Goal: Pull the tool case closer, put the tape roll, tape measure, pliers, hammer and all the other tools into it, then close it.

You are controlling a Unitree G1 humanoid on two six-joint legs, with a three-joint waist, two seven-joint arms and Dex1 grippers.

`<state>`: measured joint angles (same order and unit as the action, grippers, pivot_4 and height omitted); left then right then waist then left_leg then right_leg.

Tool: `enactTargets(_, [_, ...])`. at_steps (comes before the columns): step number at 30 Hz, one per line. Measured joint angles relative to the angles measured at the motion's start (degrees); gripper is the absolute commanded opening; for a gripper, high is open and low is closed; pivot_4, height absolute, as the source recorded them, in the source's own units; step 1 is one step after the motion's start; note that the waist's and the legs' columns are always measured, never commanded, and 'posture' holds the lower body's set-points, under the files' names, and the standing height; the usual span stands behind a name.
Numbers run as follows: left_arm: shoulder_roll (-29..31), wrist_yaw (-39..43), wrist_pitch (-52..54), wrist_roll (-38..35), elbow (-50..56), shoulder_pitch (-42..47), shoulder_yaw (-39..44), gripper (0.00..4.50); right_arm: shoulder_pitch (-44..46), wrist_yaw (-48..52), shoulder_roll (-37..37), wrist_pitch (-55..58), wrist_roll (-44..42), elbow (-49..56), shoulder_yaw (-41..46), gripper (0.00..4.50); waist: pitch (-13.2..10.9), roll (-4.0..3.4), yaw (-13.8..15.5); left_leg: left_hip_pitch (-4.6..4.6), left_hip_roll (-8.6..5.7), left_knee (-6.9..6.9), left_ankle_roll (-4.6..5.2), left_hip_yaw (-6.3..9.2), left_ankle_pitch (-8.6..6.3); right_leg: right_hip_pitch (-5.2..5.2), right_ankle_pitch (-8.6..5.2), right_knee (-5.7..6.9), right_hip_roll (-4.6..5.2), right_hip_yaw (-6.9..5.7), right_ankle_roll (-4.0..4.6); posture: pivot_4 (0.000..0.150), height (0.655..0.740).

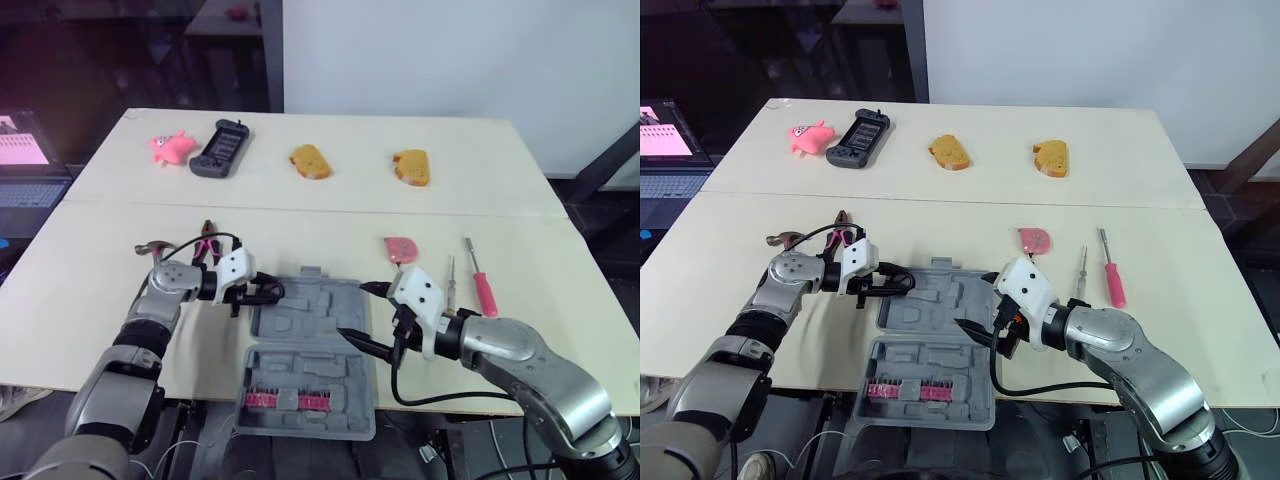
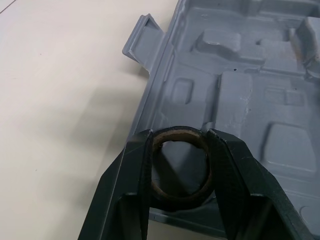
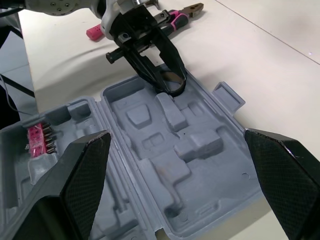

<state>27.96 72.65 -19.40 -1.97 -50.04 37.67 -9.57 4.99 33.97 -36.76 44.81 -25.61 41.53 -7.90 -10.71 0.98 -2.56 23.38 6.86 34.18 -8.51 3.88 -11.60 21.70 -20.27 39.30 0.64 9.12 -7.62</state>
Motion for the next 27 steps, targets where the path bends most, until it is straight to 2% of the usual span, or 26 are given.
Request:
enactTargets(6, [-0.04, 1.17, 2.17, -1.19, -0.43, 0.97, 0.12, 1.78, 0.0, 0.0, -0.3, -0.01, -0.02, 0.0, 0.35, 4.5, 0.0, 0.0, 0.01, 0.01, 0.0, 0.01, -0.03, 0.0, 0.03, 0.0, 0.01, 0.0, 0.0, 0.01, 0.01, 0.15, 0.7395])
enactTargets(10, [0.98, 5.13, 13.05, -8.02, 5.53, 2.43, 4.31, 1.78, -0.1, 0.13, -0.39, -0.37, -0.48, -0.01, 3.53, 4.5, -0.11, 0.17, 0.09, 0.2, 0.0, -0.03, -0.04, 0.01, 0.03, 0.16, 0.02, -0.01, -0.01, -0.01, -0.02, 0.15, 0.7395])
enactTargets(13, [5.59, 7.5, 20.68, -12.48, 13.42, 4.64, 7.65, 1.78, -0.43, 0.31, -0.44, -1.0, -0.87, -0.04, 6.28, 4.5, -0.11, 0.16, 0.07, 0.17, 0.0, -0.05, -0.03, 0.01, 0.03, 0.11, 0.0, -0.07, 0.01, -0.01, -0.08, 0.15, 0.7395])
enactTargets(16, [12.91, 9.93, 29.73, -15.82, 21.3, 2.91, 9.91, 1.78, -2.85, 1.74, -2.1, -2.38, -1.79, -0.81, 11.97, 4.5, -0.12, 0.13, -0.27, 0.11, 0.0, -0.27, 0.05, 0.0, -0.02, 0.14, -0.02, -0.11, 0.01, -0.01, -0.07, 0.15, 0.7395])
enactTargets(19, [20.64, 10.86, 33.04, -16.72, 24.99, -4.04, 13.01, 1.78, -7.83, 3.71, -4.41, -4.85, -1.8, -3.22, 19.84, 4.5, -0.13, 0.09, -0.24, 0.09, 0.01, -0.37, 0.14, -0.03, -0.07, 0.19, -0.1, -0.14, 0.01, -0.02, -0.03, 0.15, 0.7395])
enactTargets(23, [27.7, 8.32, 31.56, -16.45, 22.31, -16.74, 19.68, 1.78, -18.6, 7.83, -4.91, -9.88, -1.74, -7.61, 31.82, 4.5, -0.16, 0.12, 0.18, 0.1, 0.01, -0.39, 0.3, -0.06, -0.17, 0.2, -0.18, -0.15, 0.04, -0.06, 0.04, 0.15, 0.7395])
enactTargets(25, [30.53, 5.49, 27.79, -15.9, 18.27, -22.46, 24.01, 2.32, -24.61, 11.04, -4.76, -14.76, -1.32, -10.44, 37.4, 4.5, -0.17, 0.14, 0.31, 0.1, 0.01, -0.37, 0.29, -0.1, -0.18, 0.19, -0.2, -0.16, 0.07, -0.06, 0.07, 0.15, 0.7395])
enactTargets(27, [32.44, 2.46, 24.81, -15.56, 13.53, -26.76, 29.1, 3.17, -29.71, 13.62, -4.42, -18.78, -0.35, -14.77, 42.25, 4.5, -0.23, 0.28, 0.38, 0.1, 0.01, -0.33, 0.27, -0.12, -0.19, 0.18, -0.34, -0.2, 0.09, -0.05, 0.3, 0.15, 0.7395])
